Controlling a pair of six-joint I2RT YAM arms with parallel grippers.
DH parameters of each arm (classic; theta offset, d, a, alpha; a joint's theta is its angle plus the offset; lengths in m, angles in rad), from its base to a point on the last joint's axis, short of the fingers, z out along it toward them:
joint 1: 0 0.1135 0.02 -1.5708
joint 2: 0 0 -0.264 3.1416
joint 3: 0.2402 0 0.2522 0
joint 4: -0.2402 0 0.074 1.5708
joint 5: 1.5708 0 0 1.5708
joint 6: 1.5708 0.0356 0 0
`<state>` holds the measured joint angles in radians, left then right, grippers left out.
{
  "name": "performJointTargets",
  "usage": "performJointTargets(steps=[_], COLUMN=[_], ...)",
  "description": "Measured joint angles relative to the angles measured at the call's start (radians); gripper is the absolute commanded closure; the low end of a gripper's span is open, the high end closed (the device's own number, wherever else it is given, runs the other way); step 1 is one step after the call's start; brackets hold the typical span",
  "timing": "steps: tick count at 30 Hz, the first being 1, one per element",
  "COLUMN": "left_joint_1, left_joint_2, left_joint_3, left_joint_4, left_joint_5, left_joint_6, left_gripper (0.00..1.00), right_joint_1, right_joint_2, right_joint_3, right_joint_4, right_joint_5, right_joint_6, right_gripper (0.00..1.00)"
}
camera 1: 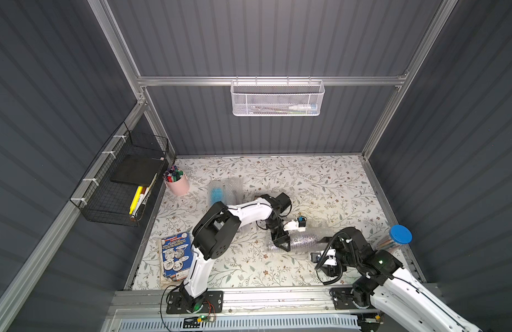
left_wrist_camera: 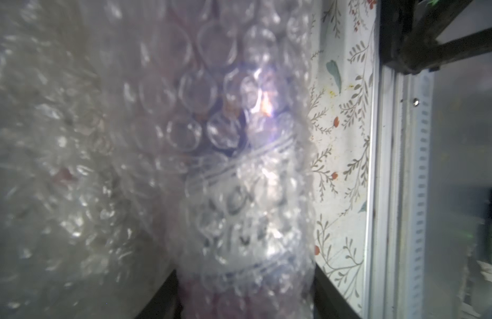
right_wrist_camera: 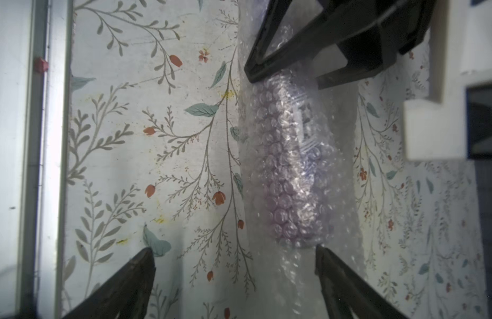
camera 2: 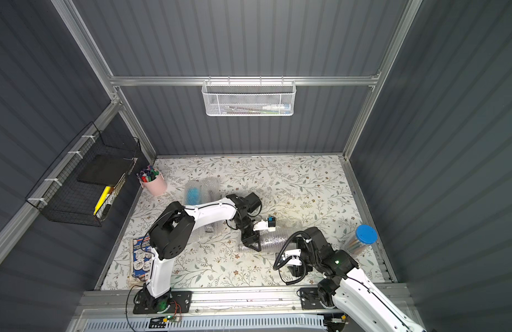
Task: Wrap wine bottles in bubble wrap
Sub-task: Wrap the wine bottle in bubble wrap.
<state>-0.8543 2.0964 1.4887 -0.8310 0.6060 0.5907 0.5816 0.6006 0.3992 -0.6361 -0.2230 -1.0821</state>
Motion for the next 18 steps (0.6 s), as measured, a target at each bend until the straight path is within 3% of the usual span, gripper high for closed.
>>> performJointTargets(steps=[11, 18], left_joint_1=[0.035, 0.042], left_joint_2=[0.090, 0.119], left_joint_3=[0.071, 0.081], left_joint_4=[-0.158, -0.217], left_joint_5=[0.174, 0.235], left_joint_6=[-0.008, -0.008], left_gripper=[0.47, 0.46], right_joint_1=[0.177, 0.210], right_joint_2=[0.345, 0.500], right_joint_3=[0.001, 0.008], right_joint_4=[0.360, 0.450], right_joint_5=[0.139, 0.224], right_joint_6=[-0.138, -0.185], right_gripper=[0.10, 0.25])
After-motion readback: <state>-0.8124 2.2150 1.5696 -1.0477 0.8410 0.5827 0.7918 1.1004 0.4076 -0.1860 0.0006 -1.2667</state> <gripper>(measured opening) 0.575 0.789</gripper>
